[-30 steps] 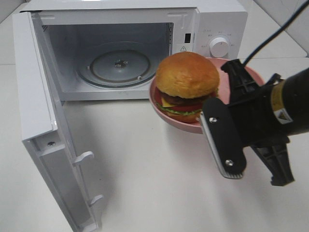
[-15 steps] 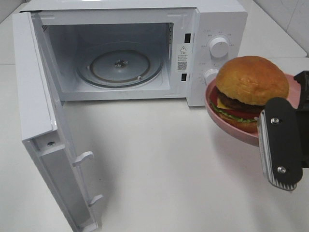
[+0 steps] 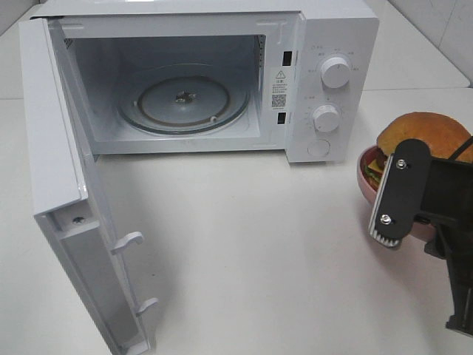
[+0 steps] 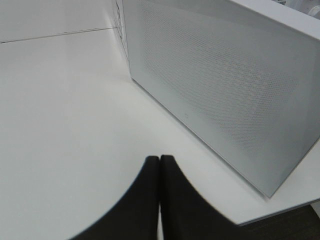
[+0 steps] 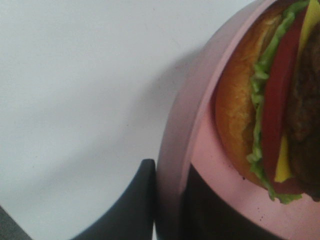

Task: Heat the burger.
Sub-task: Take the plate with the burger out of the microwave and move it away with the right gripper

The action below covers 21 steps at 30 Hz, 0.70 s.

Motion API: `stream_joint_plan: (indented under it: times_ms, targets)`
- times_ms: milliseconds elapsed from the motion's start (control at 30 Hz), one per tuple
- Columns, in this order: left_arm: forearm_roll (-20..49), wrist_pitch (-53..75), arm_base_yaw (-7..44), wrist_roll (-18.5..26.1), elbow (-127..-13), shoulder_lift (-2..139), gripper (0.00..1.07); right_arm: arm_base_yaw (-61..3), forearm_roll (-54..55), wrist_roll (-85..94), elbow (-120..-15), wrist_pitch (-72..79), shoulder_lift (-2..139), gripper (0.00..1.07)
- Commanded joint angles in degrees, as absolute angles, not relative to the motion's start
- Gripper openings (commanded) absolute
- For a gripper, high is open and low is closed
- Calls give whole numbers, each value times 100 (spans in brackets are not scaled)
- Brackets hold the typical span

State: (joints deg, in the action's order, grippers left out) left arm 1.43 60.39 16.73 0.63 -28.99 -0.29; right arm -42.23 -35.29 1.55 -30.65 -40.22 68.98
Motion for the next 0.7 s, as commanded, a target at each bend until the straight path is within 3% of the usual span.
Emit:
stream_joint_plan:
  times_ms: [33,167,233,333,400,700]
  targets:
    - [126,5964,1650,69,-2888,-149,0,-4165,-4435,-854,-3117,-3913,7357,0]
    - [126,5964,1650,69,-2888,-149,0,-3867,-4693,-1358,-3117,-3650,7815,0]
    - [126,5964,1650,69,-2888,-149,0,-3140,-4693,-1690,-3197,-2968,8314,0]
    - [126,5964,1650,69,-2888,-149,0,-3008,-4693,-1736,-3249,-2893,8405,0]
    - [126,5964,1650,69,-2888,-149,0,-2515,-4693,-1811,-3552,-2561,8778,0]
    - [126,5964,1650,69,-2888,-149,0,-2246,-4693,-1816,-3701,-2217,9500,0]
